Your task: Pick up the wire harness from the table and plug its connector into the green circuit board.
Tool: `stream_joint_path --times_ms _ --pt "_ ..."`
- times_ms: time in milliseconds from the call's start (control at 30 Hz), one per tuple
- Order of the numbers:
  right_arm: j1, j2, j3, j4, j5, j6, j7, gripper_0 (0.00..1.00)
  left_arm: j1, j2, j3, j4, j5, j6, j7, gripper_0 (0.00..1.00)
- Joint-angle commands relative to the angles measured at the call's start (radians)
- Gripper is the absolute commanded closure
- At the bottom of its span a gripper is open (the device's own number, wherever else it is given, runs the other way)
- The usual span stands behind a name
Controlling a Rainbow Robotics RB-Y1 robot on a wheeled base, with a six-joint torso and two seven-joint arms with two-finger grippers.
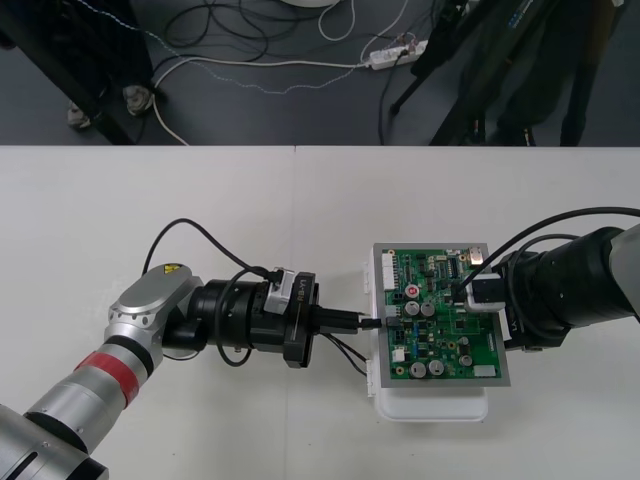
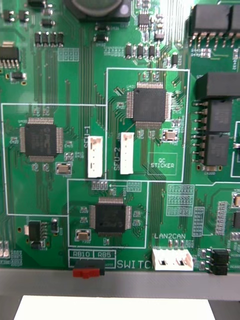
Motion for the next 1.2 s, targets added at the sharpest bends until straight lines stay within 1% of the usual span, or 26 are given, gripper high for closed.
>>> stream_joint_path --times_ms 33,633,1200 --pt "0.012 0.010 0.018 -0.022 0.003 -0.005 -0.056 0.00 -0.044 -0.027 -0.021 -0.008 -0.001 0.052 0.041 1.00" --pt "0.027 0.010 0.018 -0.020 -0.005 -0.005 -0.112 0.00 -0.061 -0.027 -0.044 -0.006 0.007 0.062 0.051 1.00" --pt "0.027 0.007 0.018 -0.022 -0.005 -0.005 -0.105 0.00 -0.064 -0.027 -0.057 -0.006 -0.004 0.062 0.028 1.00"
